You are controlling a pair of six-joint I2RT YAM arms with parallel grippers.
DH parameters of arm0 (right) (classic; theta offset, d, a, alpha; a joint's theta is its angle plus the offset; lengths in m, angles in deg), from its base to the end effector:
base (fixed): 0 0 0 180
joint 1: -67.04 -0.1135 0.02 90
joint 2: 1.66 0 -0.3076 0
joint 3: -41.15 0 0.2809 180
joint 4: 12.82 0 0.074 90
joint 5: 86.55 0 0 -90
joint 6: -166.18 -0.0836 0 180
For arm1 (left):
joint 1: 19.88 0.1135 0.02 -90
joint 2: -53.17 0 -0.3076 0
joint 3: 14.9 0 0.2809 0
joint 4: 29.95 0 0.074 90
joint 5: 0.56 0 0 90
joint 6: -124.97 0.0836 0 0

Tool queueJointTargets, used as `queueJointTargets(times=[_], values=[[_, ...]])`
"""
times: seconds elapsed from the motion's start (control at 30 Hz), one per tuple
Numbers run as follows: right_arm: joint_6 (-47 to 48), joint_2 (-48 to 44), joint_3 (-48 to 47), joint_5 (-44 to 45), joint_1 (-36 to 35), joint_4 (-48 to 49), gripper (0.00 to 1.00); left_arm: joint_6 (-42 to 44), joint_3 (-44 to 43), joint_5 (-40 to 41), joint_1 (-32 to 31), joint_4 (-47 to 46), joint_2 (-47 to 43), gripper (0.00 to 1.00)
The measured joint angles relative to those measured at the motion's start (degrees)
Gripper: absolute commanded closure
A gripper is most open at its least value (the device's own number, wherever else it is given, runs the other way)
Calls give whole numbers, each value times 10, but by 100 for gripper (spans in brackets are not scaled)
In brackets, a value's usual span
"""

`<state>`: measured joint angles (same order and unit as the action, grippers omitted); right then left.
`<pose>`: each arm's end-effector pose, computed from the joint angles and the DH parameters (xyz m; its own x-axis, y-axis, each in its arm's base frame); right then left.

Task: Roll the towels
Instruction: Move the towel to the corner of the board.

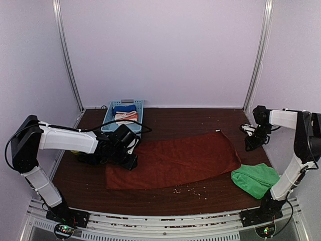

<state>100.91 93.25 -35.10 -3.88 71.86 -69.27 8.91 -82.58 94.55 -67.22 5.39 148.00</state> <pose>0.3524 -0.0190 0.1784 -0.8959 -0.3409 -0.2850 -0.3568 0.9342 0.0045 0.2552 -0.2659 0.1523 -0.8495 0.2761 -0.4496 0.3689 0.9200 -0.1320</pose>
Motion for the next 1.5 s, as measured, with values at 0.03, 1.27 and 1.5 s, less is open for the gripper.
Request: queueJointTargets(times=[0.03,1.27,1.5], values=[[13,-1,21,4,0,-4,68,0,2,0,0,-5,0,66],[239,-148,43,-54,-37,-177,65,15,42,28,0,1,-44,67],[141,-57,22,-103,-131,-87,71,-6,83,-1,0,15,-78,77]])
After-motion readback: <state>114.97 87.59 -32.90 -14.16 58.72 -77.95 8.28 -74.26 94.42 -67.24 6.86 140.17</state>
